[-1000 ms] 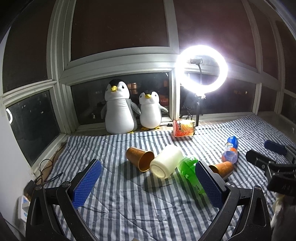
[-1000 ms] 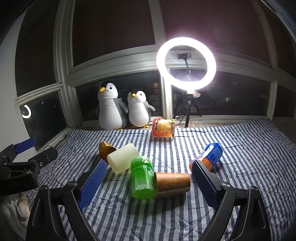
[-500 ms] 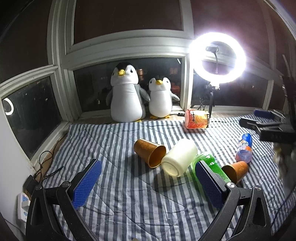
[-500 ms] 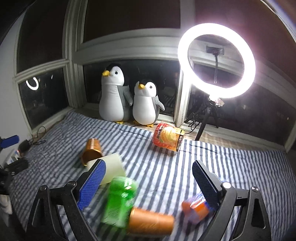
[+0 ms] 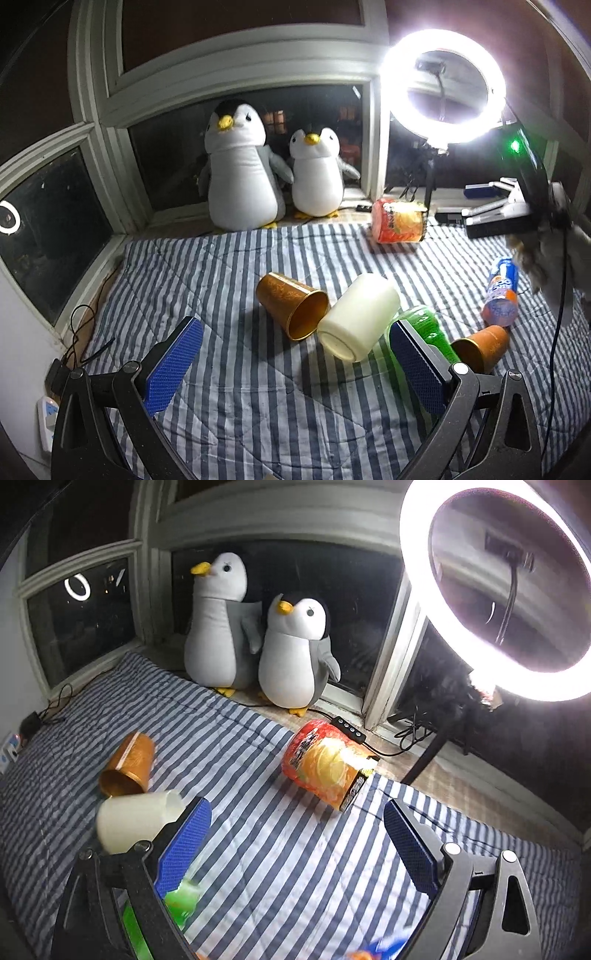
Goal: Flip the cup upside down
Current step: 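Reach the right tool to the orange-labelled juice bottle and close on it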
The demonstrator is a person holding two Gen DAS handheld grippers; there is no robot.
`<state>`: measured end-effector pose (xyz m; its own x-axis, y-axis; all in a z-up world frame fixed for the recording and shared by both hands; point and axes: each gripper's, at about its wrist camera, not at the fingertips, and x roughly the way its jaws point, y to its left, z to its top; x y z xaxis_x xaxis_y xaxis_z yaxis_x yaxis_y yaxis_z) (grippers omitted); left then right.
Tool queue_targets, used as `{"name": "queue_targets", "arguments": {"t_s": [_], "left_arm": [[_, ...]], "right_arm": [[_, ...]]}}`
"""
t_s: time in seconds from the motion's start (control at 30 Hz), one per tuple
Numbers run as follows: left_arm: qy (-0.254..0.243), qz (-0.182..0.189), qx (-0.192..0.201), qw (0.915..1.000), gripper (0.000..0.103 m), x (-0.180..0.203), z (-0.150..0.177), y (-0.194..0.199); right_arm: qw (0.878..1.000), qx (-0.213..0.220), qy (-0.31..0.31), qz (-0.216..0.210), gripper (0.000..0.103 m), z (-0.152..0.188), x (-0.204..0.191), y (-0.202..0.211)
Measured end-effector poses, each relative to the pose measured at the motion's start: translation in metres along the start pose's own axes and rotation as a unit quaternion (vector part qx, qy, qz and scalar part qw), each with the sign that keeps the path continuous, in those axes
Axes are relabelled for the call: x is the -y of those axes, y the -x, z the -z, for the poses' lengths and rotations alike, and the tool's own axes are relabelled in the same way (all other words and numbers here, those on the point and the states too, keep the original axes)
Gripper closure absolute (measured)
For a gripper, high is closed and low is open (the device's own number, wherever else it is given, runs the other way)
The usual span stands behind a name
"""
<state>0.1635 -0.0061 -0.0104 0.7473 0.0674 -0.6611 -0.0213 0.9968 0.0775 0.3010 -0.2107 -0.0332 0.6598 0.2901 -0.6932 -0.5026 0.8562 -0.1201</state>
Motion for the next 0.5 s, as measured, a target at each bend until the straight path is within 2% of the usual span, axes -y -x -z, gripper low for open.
{"name": "queue_targets", "arguments": {"t_s": [0.1, 0.23, 0.4, 0.5], "left_arm": [[0.008, -0.004, -0.01, 0.9999, 0.001, -0.002, -0.006, -0.006], [0.011, -0.019, -0.011, 0.9997, 0.001, -0.002, -0.009, -0.01], [0.027, -0.028, -0.025, 0.9989, 0.001, -0.007, -0.006, -0.021], [0.034, -0.038, -0.035, 0.9981, 0.001, -0.013, -0.005, -0.029]], "right_arm": [[1.0, -0.008, 0.001, -0.012, 0.011, -0.015, 0.015, -0.021], [0.998, -0.03, 0.052, -0.021, 0.011, -0.032, 0.019, -0.049], [0.984, -0.086, 0.149, -0.049, 0.011, -0.048, 0.014, -0.089], [0.975, -0.107, 0.189, -0.047, 0.011, -0.049, 0.011, -0.111]]}}
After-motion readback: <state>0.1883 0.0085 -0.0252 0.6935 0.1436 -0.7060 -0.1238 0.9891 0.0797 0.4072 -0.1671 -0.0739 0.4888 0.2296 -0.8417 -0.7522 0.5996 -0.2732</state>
